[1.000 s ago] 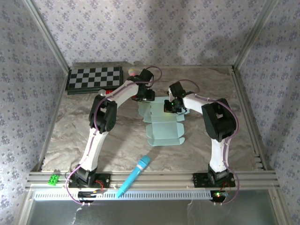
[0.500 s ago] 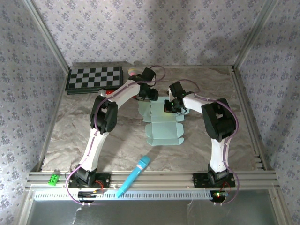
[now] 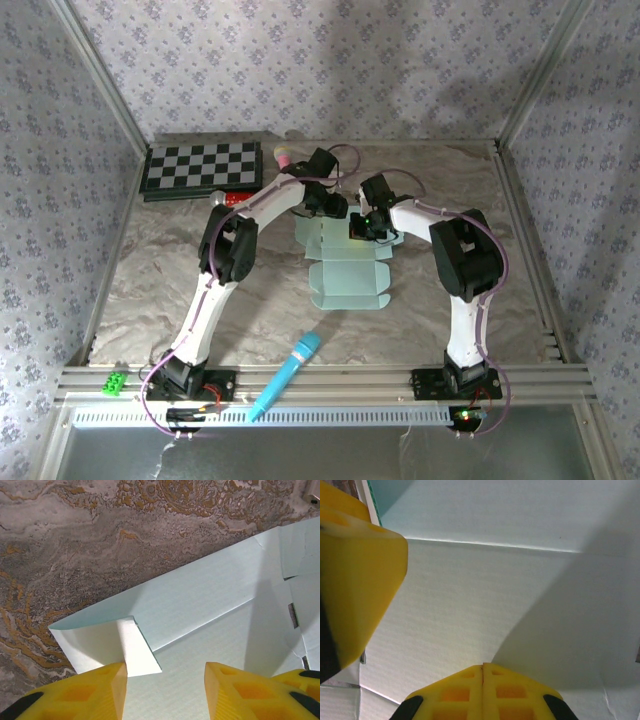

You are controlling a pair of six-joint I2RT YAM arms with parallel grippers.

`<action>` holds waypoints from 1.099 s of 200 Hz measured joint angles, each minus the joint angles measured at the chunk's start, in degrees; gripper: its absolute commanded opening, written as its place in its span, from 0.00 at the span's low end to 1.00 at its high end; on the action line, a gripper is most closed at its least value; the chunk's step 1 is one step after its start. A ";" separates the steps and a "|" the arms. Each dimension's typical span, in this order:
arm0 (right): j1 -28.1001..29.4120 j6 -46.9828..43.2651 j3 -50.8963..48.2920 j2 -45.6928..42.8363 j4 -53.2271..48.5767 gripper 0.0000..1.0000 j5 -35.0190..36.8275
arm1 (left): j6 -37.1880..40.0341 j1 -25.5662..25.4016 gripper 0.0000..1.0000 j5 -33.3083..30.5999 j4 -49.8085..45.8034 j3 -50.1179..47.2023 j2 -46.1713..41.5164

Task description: Fold the paper box

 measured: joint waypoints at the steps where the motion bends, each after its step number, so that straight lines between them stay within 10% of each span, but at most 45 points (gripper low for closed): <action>1: 0.00 0.00 0.00 0.00 0.02 0.00 0.00 | 0.00 0.02 0.45 0.00 0.00 0.00 0.00; 62: 0.00 0.02 -0.02 -0.02 0.04 0.00 0.02 | 0.02 0.17 0.50 -0.26 -1.03 -3.26 -6.19; 128: 0.00 0.11 -0.50 -0.28 0.68 0.00 0.02 | -5.03 0.15 0.54 -8.48 4.35 -32.11 -34.07; 220: 0.02 0.26 -0.55 -0.28 0.74 0.00 0.02 | -17.20 -2.51 0.53 -6.05 13.92 -48.41 -33.62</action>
